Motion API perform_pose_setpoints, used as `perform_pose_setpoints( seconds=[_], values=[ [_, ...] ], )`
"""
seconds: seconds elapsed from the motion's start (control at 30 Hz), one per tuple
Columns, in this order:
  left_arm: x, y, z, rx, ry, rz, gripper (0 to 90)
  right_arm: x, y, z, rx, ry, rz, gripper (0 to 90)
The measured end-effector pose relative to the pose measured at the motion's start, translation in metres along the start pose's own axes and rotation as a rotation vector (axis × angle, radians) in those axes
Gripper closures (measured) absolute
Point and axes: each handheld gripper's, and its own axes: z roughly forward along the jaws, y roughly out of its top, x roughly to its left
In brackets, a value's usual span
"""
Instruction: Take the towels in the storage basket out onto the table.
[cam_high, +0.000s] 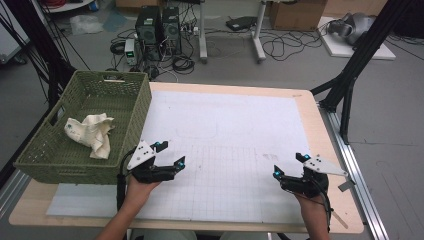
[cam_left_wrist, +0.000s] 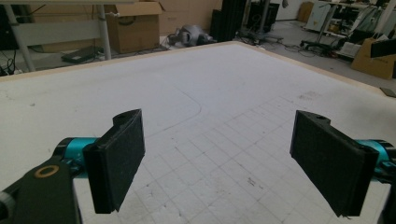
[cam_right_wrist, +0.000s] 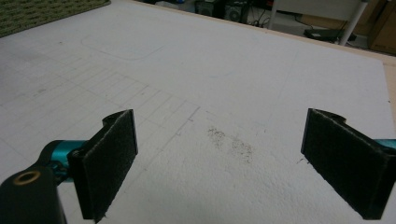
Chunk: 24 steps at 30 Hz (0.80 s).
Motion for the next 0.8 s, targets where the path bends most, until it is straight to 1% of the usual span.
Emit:
perform_pose_setpoints(
  seconds=[0.23, 0.33, 0.43, 0.5, 0.6, 0.67, 0.73, 0.77, 0.8],
  values=[
    [-0.0006, -0.0011, 0.0018, 0.011, -0.005, -0.004, 18.5, -0.002, -0.0012, 0.0006, -0.002, 0.006, 0.003, 10.0],
    [-0.0009, -0.0009, 0.0021, 0.008, -0.005, -0.005, 18.5, -0.0036, -0.0023, 0.0018, 0.003, 0.018, 0.012, 10.0],
    [-0.0003, -0.0005, 0.0019, 0.002, -0.002, -0.003, 18.5, -0.0039, -0.0026, 0.0016, 0.009, 0.015, 0.008, 10.0],
    [0.0006, 0.0005, 0.0014, 0.009, -0.005, 0.003, 19.2, -0.0044, -0.002, 0.0008, 0.008, 0.023, 0.013, 10.0],
    [0.0, 0.0023, -0.0021, -0.004, -0.003, -0.004, 19.7, -0.0026, -0.0005, -0.0008, 0.004, 0.026, 0.02, 9.9],
    [-0.0009, 0.0027, -0.0041, -0.003, -0.001, 0.004, 19.7, -0.0015, 0.0, -0.0012, 0.003, 0.026, 0.016, 10.0],
    [-0.0009, 0.0034, -0.0041, -0.001, 0.0, 0.002, 19.7, 0.0014, 0.002, 0.0003, -0.002, 0.029, -0.003, 10.0],
    [-0.0011, 0.0042, -0.0039, -0.003, -0.004, -0.002, 19.7, 0.0014, 0.002, 0.0003, -0.002, 0.029, -0.003, 10.0],
    [-0.0012, 0.0055, -0.0045, -0.001, -0.007, 0.003, 19.7, 0.0024, 0.0023, 0.0012, 0.001, 0.03, -0.008, 10.0]
  ],
)
